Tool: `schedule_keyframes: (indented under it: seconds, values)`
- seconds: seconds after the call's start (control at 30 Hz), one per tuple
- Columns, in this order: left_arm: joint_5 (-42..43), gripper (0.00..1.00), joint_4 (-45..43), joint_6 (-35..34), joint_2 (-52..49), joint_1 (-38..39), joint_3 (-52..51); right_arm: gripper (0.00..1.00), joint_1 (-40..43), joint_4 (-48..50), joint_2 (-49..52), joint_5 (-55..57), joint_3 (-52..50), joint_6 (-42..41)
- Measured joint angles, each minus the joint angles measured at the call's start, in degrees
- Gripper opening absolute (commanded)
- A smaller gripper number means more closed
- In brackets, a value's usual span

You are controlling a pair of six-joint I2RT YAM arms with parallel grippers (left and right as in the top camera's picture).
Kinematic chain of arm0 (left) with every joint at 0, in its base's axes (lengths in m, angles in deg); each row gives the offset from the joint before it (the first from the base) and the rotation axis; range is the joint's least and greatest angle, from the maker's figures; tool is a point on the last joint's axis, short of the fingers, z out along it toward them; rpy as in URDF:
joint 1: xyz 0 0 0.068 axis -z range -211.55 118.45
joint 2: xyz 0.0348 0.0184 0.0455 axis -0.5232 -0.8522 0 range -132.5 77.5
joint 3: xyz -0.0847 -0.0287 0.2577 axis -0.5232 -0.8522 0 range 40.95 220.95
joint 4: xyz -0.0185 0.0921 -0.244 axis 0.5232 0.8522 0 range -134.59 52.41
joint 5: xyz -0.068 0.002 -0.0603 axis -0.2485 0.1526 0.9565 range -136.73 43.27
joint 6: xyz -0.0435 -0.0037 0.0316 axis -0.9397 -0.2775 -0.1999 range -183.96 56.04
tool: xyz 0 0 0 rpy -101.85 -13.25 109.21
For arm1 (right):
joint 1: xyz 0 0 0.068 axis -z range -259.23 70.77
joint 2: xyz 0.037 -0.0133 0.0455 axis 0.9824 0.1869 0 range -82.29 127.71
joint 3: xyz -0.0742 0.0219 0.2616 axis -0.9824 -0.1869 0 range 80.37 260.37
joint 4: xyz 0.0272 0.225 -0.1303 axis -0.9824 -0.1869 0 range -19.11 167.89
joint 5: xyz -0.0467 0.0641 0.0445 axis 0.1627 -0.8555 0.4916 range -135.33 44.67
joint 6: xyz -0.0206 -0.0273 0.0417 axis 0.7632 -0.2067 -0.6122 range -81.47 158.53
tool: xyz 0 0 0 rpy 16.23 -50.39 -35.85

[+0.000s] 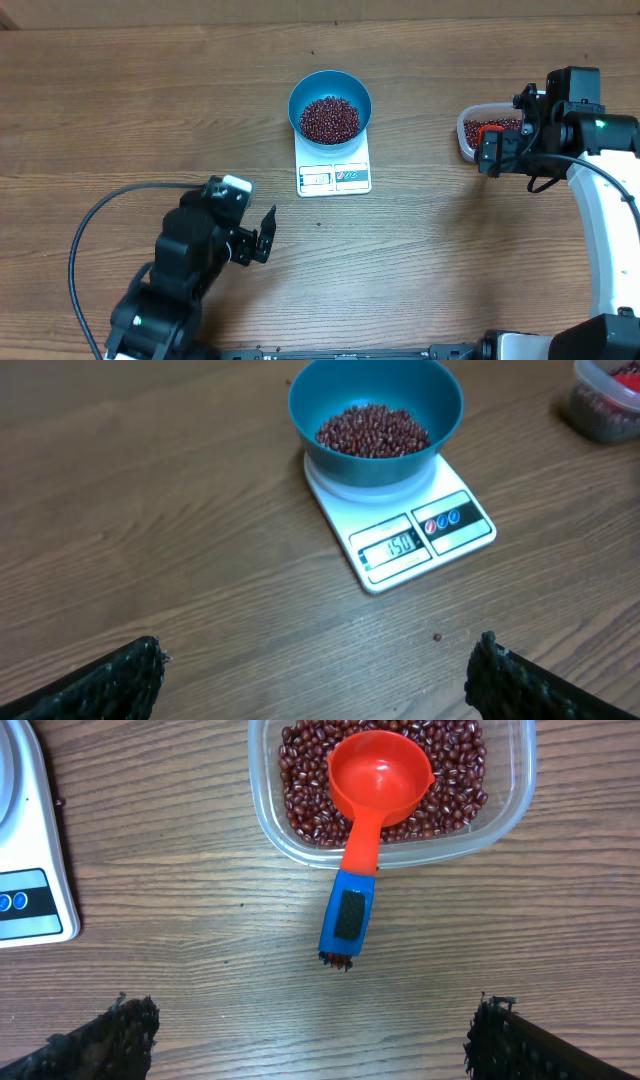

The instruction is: Scoop item into bowl and weigh 150g on scale

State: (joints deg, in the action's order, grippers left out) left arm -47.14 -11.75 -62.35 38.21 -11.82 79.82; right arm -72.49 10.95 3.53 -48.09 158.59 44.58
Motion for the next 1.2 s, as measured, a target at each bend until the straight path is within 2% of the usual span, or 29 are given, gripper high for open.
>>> schedule_keyframes:
  seconds: [0.13,0.43,0.8,1.2]
  values:
    - [0.6,1.0,-3.9,0.0,6.1,-0.6,-4.4,1.0,0.0,0.0,0.0,0.0,0.0,0.0]
    - [0.8,1.0,-6.5,0.0,18.7,-1.6,-11.4,1.0,0.0,0.0,0.0,0.0,0.0,0.0]
    - [2.4,0.99,-15.0,0.0,28.0,-6.3,-20.3,1.0,0.0,0.0,0.0,0.0,0.0,0.0]
    - [5.9,1.0,-33.8,-0.2,35.1,-11.6,-30.4,1.0,0.0,0.0,0.0,0.0,0.0,0.0]
